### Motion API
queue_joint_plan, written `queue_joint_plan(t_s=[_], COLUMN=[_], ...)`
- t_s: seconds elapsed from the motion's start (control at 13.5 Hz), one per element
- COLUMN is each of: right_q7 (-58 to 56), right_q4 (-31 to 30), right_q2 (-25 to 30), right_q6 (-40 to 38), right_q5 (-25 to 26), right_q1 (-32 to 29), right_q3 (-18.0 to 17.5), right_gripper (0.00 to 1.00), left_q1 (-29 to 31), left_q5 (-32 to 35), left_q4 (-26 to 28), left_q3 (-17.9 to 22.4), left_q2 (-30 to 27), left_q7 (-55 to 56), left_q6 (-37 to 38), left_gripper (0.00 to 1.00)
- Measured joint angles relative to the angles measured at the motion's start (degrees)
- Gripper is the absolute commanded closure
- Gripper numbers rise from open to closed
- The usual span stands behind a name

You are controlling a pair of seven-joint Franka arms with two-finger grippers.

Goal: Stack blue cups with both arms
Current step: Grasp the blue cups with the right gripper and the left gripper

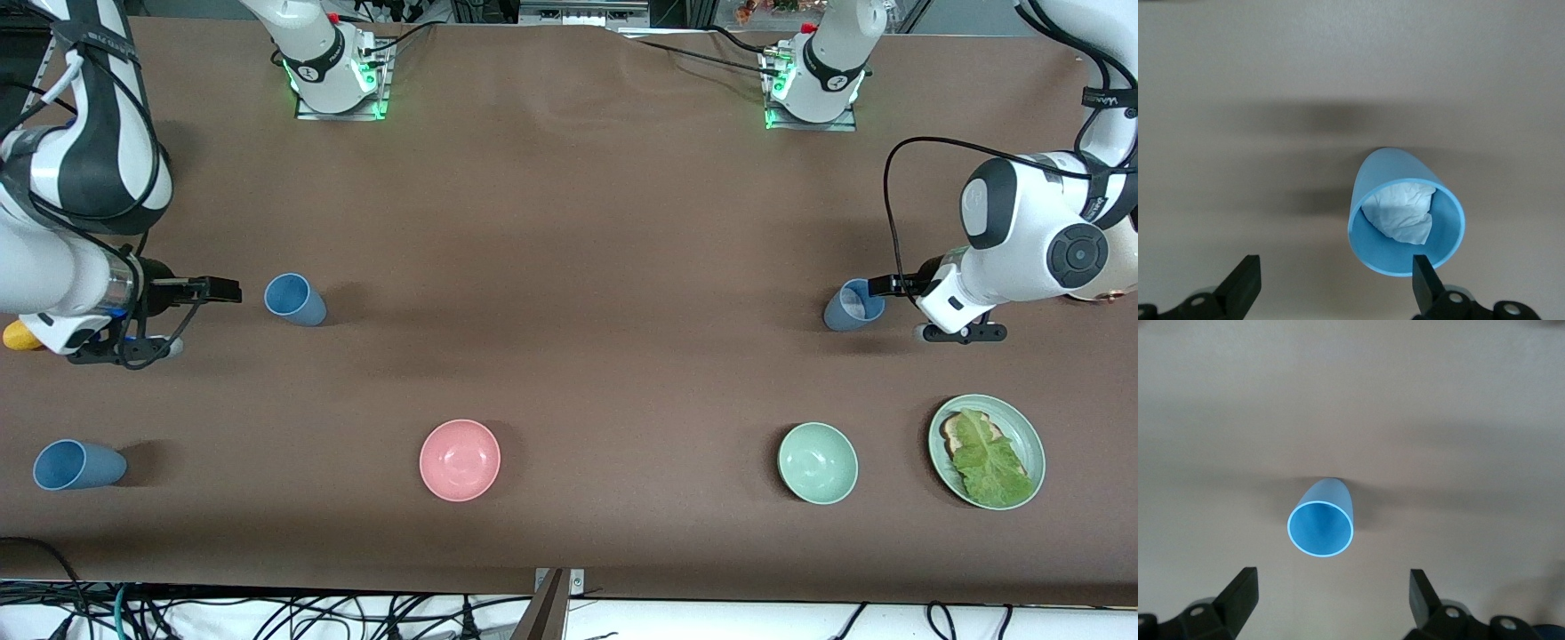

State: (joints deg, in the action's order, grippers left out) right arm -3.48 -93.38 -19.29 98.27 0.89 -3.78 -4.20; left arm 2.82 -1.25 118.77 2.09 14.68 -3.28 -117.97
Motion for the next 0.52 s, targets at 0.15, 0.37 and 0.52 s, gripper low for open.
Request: queue_joint_plan(t_s=[0.15, 0.37, 0.52], right_q7=[0.0, -0.9, -2.1], right_q4=[-3.2, -7.8, -12.5], right_q2=[0.0, 0.0, 0.6], right_q6=[2.5, 6.0, 11.0], right_q5=[0.0, 0.0, 0.0], right_q1=[0.0, 0.0, -0.1], right_q3=[0.0, 0.7, 1.7], right_gripper=[0.00, 0.00, 0.00], left_q1=[0.1, 0.1, 0.1], left_q5=[0.0, 0.0, 0.0], left_q4=[0.1, 0.1, 0.1], left_q3=[0.0, 0.0, 0.0], left_q2=[0.5, 1.9, 2.7], left_q7=[-0.2, -0.2, -0.2], left_q6=[-0.6, -2.0, -2.2], left_gripper=[0.00, 0.08, 0.34])
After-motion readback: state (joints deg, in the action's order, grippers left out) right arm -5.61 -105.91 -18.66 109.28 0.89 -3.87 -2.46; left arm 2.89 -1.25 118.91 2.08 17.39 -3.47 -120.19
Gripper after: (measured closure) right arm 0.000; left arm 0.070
